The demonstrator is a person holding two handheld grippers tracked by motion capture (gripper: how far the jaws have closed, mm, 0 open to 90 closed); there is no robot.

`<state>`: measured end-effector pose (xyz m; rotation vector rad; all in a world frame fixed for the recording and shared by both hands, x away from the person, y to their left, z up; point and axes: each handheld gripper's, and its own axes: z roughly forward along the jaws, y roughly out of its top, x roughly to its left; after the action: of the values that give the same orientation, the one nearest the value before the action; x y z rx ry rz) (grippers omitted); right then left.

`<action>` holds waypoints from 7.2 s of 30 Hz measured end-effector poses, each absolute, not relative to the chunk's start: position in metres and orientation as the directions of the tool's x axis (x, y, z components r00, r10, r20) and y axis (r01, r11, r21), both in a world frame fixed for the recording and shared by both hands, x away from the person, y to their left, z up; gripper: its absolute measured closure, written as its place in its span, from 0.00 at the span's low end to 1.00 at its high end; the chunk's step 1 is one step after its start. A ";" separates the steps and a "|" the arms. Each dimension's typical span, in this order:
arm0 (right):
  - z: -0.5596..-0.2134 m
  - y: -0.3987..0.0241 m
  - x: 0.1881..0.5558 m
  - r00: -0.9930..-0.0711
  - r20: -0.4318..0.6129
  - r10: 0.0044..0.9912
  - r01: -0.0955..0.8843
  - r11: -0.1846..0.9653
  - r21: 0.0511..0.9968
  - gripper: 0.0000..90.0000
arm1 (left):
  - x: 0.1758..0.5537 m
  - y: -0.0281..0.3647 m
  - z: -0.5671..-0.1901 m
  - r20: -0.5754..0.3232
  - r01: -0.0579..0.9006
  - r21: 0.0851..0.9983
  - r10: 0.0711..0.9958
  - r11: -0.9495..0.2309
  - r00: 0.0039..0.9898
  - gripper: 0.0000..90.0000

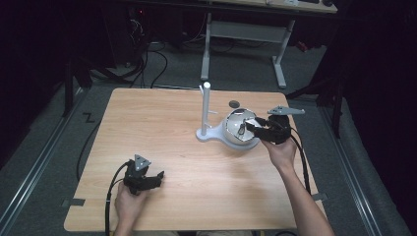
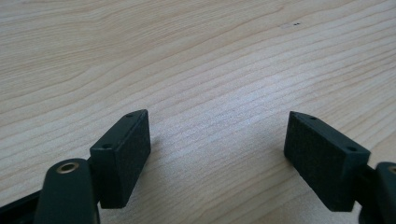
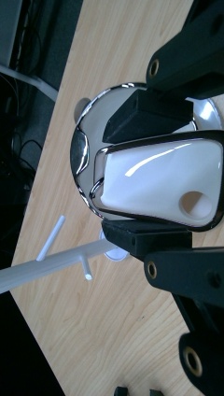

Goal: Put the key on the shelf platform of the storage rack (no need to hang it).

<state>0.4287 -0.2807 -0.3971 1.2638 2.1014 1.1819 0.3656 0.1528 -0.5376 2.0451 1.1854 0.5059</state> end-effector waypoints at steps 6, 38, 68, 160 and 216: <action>-0.406 -0.276 0.437 -0.504 0.090 0.859 0.522 0.220 0.824 0.58 | 0.366 0.153 -0.538 -0.015 0.587 0.740 0.864 -0.329 0.503 0.26; -0.439 -0.278 0.470 -0.429 0.085 0.899 0.584 0.204 0.786 0.57 | 0.366 0.153 -0.538 -0.015 0.587 0.740 0.864 -0.329 0.503 0.26; -0.458 -0.275 0.483 -0.403 0.086 0.911 0.615 0.200 0.763 0.50 | 0.366 0.153 -0.538 -0.014 0.586 0.740 0.865 -0.329 0.502 0.26; -0.418 -0.350 0.362 -0.377 0.111 0.919 0.529 0.115 0.841 0.51 | 0.366 0.153 -0.538 -0.013 0.586 0.740 0.865 -0.330 0.502 0.26; -0.458 -0.328 0.326 -0.411 0.139 0.901 0.548 0.122 0.828 0.51 | 0.366 0.152 -0.538 -0.012 0.586 0.740 0.865 -0.330 0.502 0.26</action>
<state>0.3256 -0.3281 -0.4580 1.4017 2.0090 1.2032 0.3655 0.1525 -0.5377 2.0465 1.1850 0.5102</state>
